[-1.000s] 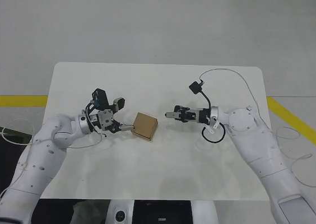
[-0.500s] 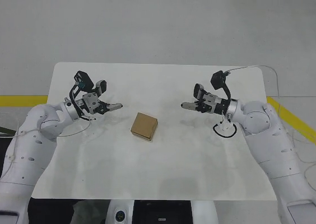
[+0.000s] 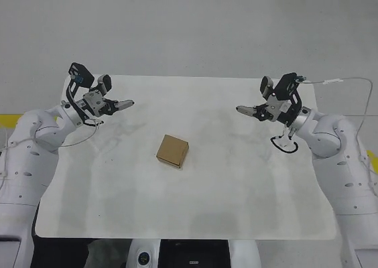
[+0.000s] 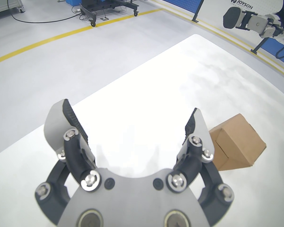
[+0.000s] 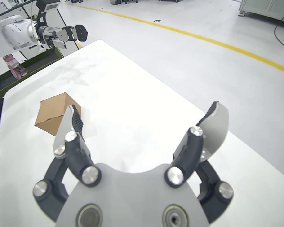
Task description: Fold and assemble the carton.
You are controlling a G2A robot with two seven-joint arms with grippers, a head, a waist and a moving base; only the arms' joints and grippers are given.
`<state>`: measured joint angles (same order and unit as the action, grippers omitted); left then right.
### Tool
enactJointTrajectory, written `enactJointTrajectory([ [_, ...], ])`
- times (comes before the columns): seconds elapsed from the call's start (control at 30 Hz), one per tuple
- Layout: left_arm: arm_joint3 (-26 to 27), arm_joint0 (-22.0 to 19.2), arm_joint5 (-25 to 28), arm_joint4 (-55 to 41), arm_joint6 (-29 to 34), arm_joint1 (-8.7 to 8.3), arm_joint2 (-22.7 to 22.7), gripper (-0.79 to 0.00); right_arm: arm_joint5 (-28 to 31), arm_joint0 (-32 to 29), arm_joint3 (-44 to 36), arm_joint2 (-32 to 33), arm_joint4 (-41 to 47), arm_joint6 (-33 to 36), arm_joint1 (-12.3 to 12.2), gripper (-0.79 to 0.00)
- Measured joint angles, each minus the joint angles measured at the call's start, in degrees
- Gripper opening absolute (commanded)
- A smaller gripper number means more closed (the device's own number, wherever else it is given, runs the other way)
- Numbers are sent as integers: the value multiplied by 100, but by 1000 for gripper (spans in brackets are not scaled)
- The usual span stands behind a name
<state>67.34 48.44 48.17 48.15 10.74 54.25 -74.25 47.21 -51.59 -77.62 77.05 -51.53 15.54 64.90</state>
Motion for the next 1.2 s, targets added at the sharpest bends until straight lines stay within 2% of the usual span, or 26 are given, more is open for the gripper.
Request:
enactJointTrajectory([
  [0.37, -190, -230, -88, -177, 110, 9, -27, 0, -289, 63, -37, 163, -684, -999, -35, 0],
  [1.2, -178, -228, -93, -186, 104, 6, -38, 0, -290, 63, -37, 163, -683, -994, -35, -1],
])
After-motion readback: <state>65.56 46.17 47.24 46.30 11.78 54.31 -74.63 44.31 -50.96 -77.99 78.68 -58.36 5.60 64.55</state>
